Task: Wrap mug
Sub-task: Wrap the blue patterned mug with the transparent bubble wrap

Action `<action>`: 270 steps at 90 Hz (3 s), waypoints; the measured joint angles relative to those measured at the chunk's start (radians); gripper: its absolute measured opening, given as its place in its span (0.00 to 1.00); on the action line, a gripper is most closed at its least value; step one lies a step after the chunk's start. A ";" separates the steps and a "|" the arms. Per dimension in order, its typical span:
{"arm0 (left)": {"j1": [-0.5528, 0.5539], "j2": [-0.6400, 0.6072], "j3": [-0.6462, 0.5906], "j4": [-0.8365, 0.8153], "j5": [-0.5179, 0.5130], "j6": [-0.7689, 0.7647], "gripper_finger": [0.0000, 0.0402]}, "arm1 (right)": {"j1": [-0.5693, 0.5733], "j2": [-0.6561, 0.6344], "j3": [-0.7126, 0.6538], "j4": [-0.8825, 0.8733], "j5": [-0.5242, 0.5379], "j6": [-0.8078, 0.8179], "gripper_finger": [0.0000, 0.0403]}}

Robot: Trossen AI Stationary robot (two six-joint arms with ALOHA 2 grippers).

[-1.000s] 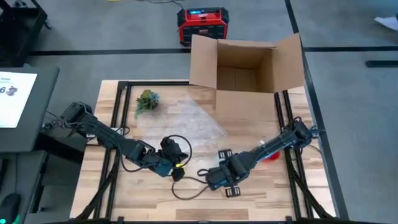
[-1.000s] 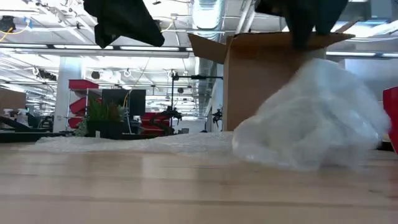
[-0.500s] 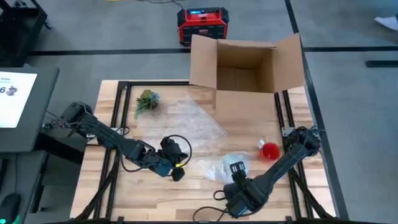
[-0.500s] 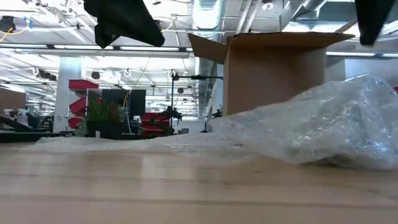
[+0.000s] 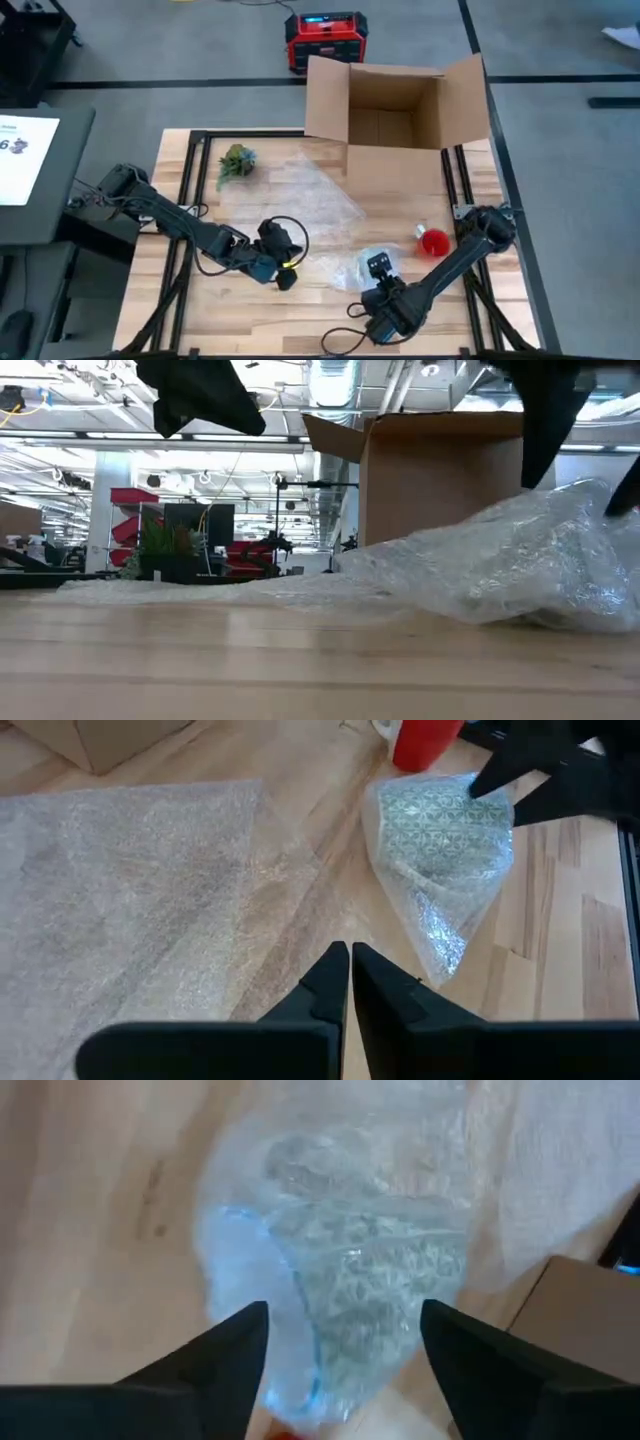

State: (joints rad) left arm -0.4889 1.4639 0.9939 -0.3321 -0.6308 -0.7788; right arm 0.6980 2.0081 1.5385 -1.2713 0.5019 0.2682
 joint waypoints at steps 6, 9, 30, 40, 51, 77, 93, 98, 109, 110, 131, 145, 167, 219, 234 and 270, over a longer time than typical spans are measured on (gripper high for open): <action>0.000 0.000 0.000 0.000 0.000 0.000 0.00 | -0.010 0.006 -0.044 0.027 0.043 -0.001 0.64; 0.000 0.000 0.000 0.000 0.000 0.000 0.00 | -0.013 0.006 -0.063 0.027 0.077 0.017 0.63; 0.000 0.000 0.000 0.000 0.000 0.008 0.00 | -0.065 0.006 -0.117 0.070 0.159 0.084 0.43; 0.000 0.000 0.000 0.000 0.000 0.008 0.00 | -0.097 0.003 -0.104 0.098 0.177 0.065 0.23; 0.000 0.000 0.000 0.000 0.000 0.009 0.00 | -0.135 0.004 -0.031 0.025 0.151 0.059 0.05; -0.001 0.000 0.000 -0.025 0.009 0.011 0.00 | -0.253 -0.092 0.086 0.142 -0.413 -0.050 0.05; -0.015 0.000 0.000 -0.059 0.057 0.011 0.00 | -0.305 -0.083 0.029 0.218 -0.468 -0.112 0.05; -0.017 0.000 0.000 -0.079 0.062 0.006 0.00 | -0.317 -0.075 0.023 0.251 -0.471 -0.112 0.07; -0.017 0.000 0.000 -0.100 0.076 -0.001 0.00 | -0.338 -0.070 -0.017 0.285 -0.478 -0.111 0.12; -0.016 0.000 0.000 -0.101 0.076 -0.001 0.00 | -0.341 -0.070 -0.019 0.287 -0.480 -0.111 0.13; -0.016 0.000 0.000 -0.103 0.076 -0.004 0.00 | -0.365 -0.075 -0.011 0.283 -0.481 -0.106 0.28; -0.016 0.000 0.000 -0.103 0.076 -0.011 0.00 | -0.354 -0.076 0.072 0.180 -0.477 -0.107 0.34; -0.016 0.000 0.000 -0.103 0.076 -0.019 0.00 | -0.292 -0.117 0.205 0.061 -0.382 -0.051 0.32; -0.015 0.000 0.000 -0.096 0.070 -0.038 0.00 | -0.267 -0.139 -0.173 0.536 -0.486 0.049 0.01; -0.014 0.000 0.000 -0.096 0.069 -0.038 0.00 | -0.291 -0.146 -0.250 0.599 -0.487 0.083 0.01; -0.010 0.000 0.000 -0.097 0.070 -0.030 0.00 | -0.281 -0.138 0.052 0.225 -0.476 0.075 0.00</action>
State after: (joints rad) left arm -0.4984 1.4639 0.9939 -0.4295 -0.5610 -0.8089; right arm 0.4167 1.8704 1.5902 -1.0463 0.0257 0.3431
